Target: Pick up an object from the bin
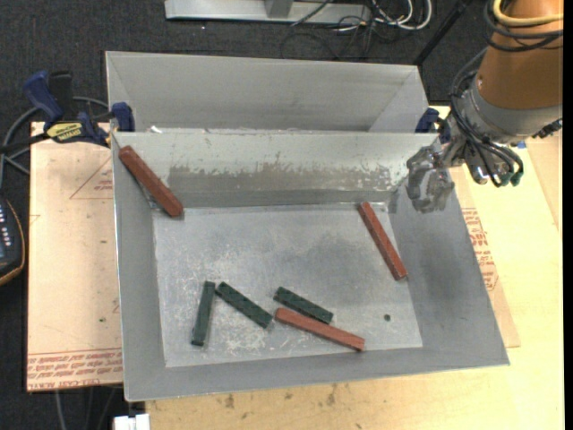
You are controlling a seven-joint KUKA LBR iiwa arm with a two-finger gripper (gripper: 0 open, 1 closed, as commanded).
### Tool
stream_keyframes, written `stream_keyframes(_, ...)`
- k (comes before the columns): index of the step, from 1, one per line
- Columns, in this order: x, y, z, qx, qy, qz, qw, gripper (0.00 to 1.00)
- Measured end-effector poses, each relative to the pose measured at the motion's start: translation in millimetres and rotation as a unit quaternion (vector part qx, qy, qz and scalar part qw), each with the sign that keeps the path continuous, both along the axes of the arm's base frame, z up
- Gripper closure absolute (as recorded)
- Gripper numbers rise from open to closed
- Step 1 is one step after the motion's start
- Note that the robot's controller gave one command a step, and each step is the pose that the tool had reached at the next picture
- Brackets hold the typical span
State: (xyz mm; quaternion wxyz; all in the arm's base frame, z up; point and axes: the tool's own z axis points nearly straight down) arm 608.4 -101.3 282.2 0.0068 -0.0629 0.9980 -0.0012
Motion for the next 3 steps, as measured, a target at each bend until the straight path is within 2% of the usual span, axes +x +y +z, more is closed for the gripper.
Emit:
stream_keyframes(1,17.2,-35,-81,0.001,0.0081,0.094,0.9955,1.0)
stream_keyframes(2,-88.2,-31,-110,0.002,0.0101,0.053,0.9986,1.0)
stream_keyframes(3,-47.1,-41,-110,0.002,0.0044,-0.109,0.994,1.0)
